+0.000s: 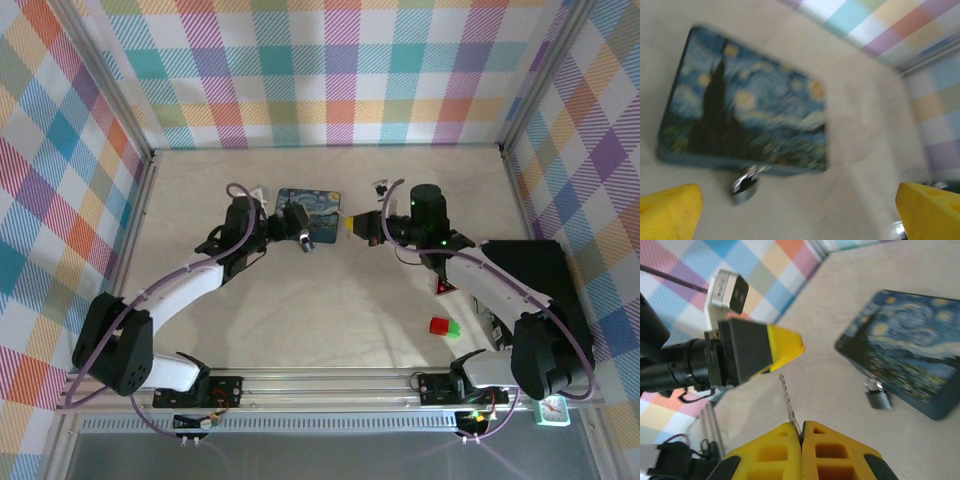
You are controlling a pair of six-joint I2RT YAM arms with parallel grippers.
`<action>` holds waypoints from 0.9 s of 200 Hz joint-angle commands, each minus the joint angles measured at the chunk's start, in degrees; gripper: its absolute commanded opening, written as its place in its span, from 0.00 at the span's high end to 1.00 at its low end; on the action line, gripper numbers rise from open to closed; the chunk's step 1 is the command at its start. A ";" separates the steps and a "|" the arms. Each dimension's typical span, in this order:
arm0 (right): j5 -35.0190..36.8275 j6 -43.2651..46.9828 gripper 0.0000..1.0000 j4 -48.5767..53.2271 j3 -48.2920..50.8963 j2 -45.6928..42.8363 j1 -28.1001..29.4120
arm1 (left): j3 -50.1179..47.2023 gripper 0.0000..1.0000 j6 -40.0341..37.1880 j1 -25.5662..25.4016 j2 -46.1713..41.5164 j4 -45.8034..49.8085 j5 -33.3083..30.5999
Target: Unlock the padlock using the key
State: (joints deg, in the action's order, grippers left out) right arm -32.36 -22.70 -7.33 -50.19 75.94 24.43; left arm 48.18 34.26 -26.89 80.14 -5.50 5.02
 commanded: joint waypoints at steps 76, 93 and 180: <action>12.37 3.20 1.00 13.59 -0.71 -1.13 0.28 | 4.64 0.28 -8.14 -2.81 17.95 -0.06 3.16; 11.57 2.43 1.00 12.26 -0.04 -1.09 0.29 | 4.44 0.31 -6.30 -3.26 20.17 -5.51 2.45; 10.79 0.74 1.00 10.31 2.11 -2.99 0.29 | 4.70 0.56 -3.85 -6.81 27.28 -12.89 -7.43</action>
State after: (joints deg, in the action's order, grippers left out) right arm -20.60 -20.97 5.19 -48.95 74.67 24.43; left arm 52.60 29.43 -32.99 105.89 -14.02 1.67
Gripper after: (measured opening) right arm 0.061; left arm 0.457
